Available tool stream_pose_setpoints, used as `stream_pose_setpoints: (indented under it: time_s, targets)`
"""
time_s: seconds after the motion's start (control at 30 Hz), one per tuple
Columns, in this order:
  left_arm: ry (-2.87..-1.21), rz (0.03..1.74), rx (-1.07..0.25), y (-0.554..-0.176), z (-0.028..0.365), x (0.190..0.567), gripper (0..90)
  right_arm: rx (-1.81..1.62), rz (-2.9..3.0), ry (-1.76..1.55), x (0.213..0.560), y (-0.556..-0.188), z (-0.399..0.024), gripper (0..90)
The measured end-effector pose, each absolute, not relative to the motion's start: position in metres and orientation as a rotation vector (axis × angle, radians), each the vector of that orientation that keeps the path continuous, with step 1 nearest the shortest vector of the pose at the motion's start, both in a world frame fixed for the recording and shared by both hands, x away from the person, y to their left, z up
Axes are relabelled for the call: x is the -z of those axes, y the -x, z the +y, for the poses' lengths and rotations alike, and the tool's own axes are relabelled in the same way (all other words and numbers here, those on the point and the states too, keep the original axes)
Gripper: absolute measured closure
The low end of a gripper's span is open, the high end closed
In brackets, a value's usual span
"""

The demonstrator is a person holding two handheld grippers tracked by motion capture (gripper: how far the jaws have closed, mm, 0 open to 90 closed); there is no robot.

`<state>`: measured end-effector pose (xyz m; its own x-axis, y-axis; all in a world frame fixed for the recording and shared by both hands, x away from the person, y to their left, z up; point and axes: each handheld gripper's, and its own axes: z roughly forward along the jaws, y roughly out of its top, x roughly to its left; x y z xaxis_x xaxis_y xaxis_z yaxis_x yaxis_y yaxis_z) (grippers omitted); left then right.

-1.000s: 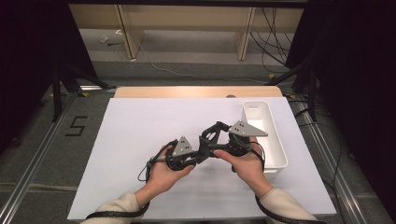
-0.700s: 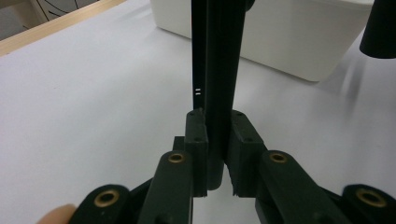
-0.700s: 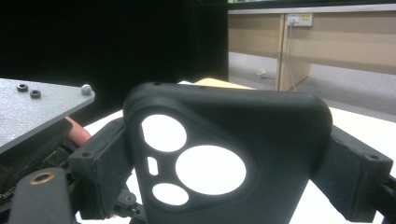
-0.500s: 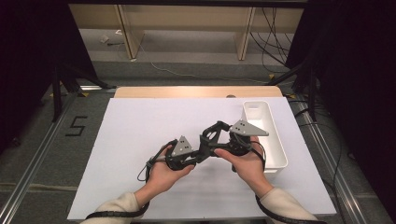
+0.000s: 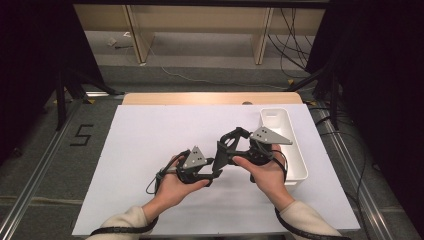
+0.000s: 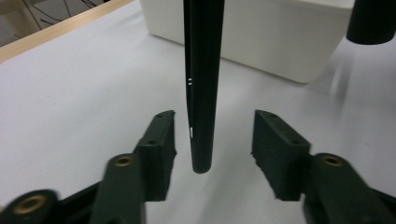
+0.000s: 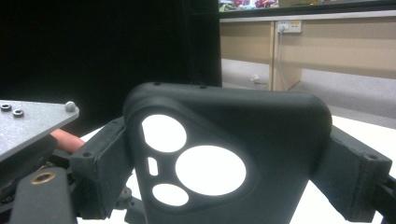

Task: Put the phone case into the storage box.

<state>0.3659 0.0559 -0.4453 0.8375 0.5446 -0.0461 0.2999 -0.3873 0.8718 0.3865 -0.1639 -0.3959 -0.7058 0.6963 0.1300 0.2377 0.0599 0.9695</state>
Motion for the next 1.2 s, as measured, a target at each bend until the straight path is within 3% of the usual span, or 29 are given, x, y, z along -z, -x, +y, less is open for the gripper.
stream_pose_setpoints:
  time_s: [0.07,0.1,0.13,0.2,0.27,0.37,1.2]
  targets:
    - [-1.997,0.627,-0.298,-0.366,0.056,0.445,31.1,-1.685,1.973,-0.936,0.395,-0.386,-0.164,15.2]
    - [-1.994,0.633,-0.300,-0.365,0.057,0.444,31.1,-1.686,1.971,-0.935,0.395,-0.386,-0.165,15.2]
    - [-2.008,0.609,-0.290,-0.363,0.058,0.443,18.5,-1.686,1.966,-0.939,0.394,-0.386,-0.165,15.2]
    - [-2.012,0.600,-0.295,-0.362,0.059,0.442,14.9,-1.681,1.966,-0.939,0.394,-0.386,-0.166,15.2]
    - [-2.020,0.588,-0.301,-0.360,0.062,0.441,5.1,-1.684,1.961,-0.939,0.393,-0.387,-0.167,15.3]
    - [-2.023,0.576,-0.318,-0.359,0.068,0.439,0.0,-1.682,1.959,-0.945,0.393,-0.387,-0.168,15.2]
    - [-2.066,0.608,-0.349,-0.352,0.112,0.446,1.1,-1.681,1.939,-0.951,0.389,-0.389,-0.175,15.3]
